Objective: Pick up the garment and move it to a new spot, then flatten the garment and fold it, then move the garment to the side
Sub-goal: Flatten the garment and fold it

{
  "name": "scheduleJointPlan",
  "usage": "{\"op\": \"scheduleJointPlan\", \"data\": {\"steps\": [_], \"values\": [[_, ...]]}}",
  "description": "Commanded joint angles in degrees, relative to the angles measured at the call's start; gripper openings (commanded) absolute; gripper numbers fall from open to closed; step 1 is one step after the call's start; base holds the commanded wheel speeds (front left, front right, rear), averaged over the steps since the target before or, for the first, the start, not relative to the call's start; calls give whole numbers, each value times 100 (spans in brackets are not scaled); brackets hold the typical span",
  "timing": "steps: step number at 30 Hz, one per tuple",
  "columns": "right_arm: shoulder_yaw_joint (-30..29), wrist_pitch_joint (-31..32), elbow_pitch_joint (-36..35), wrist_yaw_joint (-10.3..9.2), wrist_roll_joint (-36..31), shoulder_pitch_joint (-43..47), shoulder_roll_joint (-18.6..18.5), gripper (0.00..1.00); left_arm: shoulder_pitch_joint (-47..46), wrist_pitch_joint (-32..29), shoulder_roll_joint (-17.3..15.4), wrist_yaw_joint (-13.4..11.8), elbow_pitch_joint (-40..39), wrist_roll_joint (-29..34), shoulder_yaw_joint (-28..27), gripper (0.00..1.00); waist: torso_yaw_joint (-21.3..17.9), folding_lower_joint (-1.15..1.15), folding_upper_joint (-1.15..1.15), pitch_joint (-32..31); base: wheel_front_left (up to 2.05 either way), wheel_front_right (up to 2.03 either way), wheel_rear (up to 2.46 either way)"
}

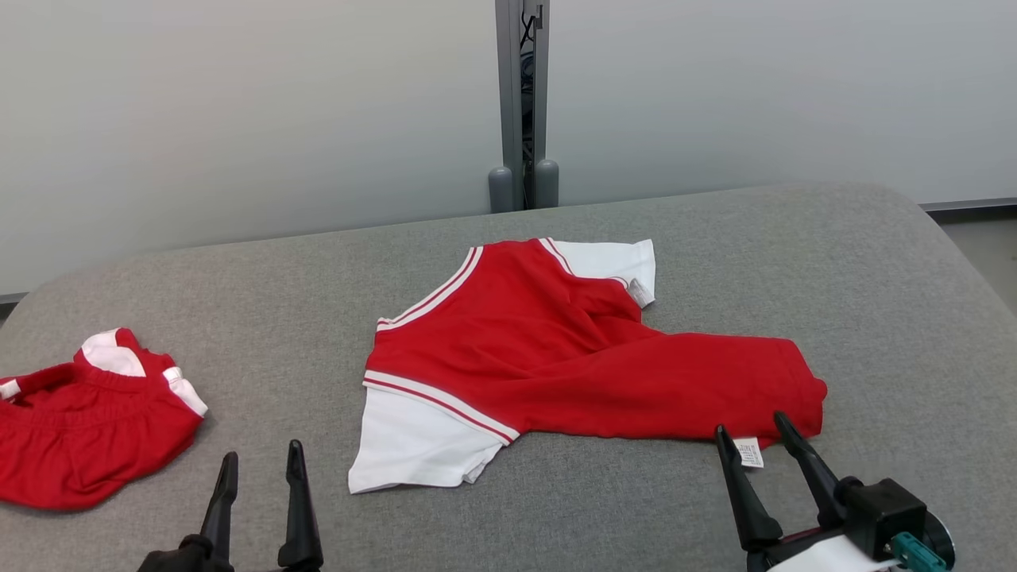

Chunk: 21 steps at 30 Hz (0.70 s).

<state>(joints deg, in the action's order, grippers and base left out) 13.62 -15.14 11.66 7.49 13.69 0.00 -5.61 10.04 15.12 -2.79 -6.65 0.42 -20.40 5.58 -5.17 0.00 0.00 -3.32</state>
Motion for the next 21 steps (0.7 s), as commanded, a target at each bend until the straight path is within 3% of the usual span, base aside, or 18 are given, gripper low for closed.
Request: {"op": "scheduleJointPlan", "data": {"steps": [1, 8, 21], "values": [[-36, -4, -67, 2, -51, 123, 6, 100, 79, -2, -21, -55, -11, 235, 30, 100, -4, 0, 0, -19, 0, 0, 0], [-87, -4, -117, 2, -48, 148, 58, 100, 115, -2, -22, -136, -143, 1140, 109, 100, 27, 0, 0, -12, 0, 0, 0], [-94, -4, -146, 2, -3, 178, 58, 100, 120, -2, -21, -269, 78, 1128, 212, 100, 30, 0, 0, -9, 0, 0, 0]]}}
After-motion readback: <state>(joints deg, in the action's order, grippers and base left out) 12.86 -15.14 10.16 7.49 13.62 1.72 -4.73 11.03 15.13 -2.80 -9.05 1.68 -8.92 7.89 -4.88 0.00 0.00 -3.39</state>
